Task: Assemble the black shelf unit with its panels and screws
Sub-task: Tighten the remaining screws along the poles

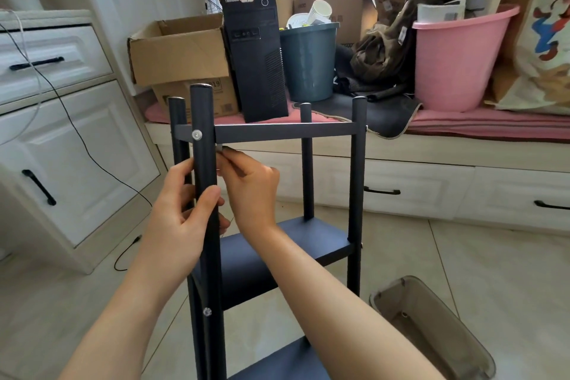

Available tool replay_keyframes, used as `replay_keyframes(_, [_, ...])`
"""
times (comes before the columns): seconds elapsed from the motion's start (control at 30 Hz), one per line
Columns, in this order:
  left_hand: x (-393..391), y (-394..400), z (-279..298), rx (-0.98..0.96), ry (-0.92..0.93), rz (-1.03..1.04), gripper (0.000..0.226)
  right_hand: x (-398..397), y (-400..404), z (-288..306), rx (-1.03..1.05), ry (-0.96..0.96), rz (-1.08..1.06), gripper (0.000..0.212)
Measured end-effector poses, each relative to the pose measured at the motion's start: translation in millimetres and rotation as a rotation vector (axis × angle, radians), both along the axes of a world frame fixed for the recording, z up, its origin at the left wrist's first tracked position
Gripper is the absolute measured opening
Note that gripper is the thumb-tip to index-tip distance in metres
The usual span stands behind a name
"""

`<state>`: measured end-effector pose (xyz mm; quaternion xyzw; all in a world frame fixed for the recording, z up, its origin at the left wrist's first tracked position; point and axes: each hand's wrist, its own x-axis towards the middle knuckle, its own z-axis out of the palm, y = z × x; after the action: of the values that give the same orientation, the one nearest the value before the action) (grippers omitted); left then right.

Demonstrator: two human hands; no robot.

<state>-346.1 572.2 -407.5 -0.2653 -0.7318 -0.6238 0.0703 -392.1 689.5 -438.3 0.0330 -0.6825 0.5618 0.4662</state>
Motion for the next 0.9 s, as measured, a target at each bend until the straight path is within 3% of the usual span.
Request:
replay_keyframes(0.13, [-3.7,0.7,-1.6,-0.016,0.021,0.032,0.041,0.7,0.7,-2.6,0.001,0.0,0.004,0.016])
replay_keyframes(0.9, [7.5,4.6,1.1,-0.082,-0.003,0.083,0.032,52.8,30.8,26.4,0.29,-0.177,-0.098,0.019])
